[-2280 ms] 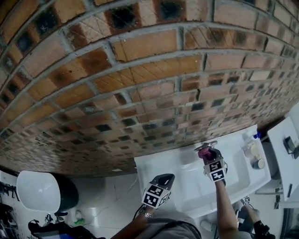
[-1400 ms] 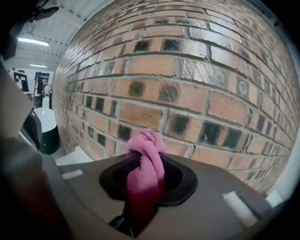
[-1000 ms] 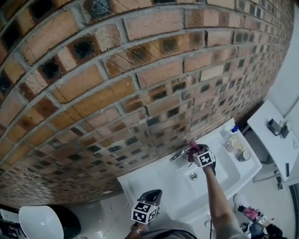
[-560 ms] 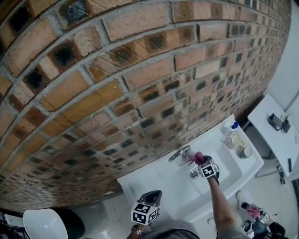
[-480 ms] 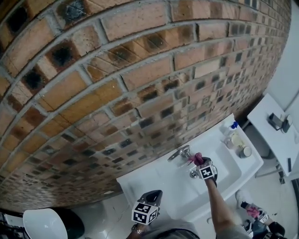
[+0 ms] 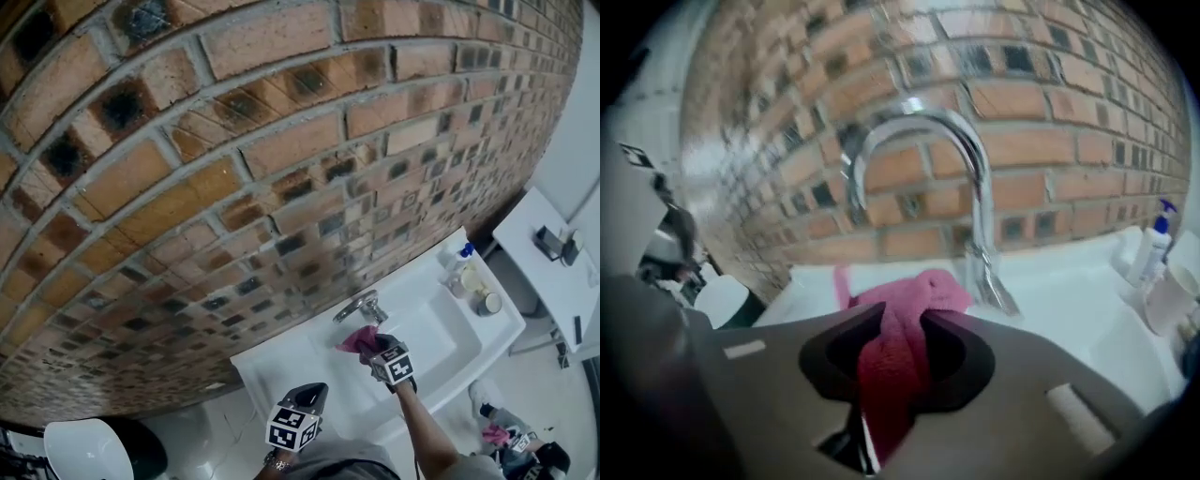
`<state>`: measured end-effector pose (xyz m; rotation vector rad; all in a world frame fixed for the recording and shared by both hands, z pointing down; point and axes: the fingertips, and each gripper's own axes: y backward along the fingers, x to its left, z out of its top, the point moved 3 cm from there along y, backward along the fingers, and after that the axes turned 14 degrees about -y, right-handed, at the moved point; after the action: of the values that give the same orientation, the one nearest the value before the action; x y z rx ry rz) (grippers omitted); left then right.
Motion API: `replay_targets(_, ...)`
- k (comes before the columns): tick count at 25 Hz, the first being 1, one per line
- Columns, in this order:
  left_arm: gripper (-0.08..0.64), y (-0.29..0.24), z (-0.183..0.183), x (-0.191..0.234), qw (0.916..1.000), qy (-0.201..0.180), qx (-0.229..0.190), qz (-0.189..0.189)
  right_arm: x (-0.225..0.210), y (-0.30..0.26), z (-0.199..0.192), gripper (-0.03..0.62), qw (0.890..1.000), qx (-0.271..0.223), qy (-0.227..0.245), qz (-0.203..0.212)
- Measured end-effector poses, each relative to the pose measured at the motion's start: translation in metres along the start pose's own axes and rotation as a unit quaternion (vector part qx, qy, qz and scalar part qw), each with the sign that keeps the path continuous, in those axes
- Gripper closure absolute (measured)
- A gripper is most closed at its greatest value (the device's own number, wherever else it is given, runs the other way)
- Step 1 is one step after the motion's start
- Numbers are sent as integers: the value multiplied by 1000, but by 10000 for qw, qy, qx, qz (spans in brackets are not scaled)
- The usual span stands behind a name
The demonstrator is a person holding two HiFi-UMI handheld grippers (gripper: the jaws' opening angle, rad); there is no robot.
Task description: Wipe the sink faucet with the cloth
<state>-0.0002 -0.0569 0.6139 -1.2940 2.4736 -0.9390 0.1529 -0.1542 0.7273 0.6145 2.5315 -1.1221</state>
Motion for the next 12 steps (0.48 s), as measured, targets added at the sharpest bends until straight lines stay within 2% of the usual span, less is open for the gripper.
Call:
replay_targets(1, 543, 0, -1, 1, 10000, 5, 5, 5, 12, 8, 18, 512, 9993, -291, 72, 235)
replay_targets(2, 543, -1, -1, 2, 10000, 0, 0, 8, 17, 13, 38, 512, 9982, -523, 138, 269)
replay_targets(3, 543, -1, 0, 3, 10000, -9, -13, 11, 15, 13, 56, 512, 9977, -645, 173, 149)
replay_targets(5, 543, 1, 2, 3, 10000, -24, -42, 16, -6, 0, 71, 512, 9982, -544, 45, -256)
replay_targets(8, 543, 9, 4, 0, 9999, -40, -96, 44, -45, -17, 70, 512, 9953, -362, -593, -678)
replay_targets(12, 543, 22, -2, 10, 9997, 56, -106, 223, -51, -13, 84, 511, 9850, -749, -1388, -703)
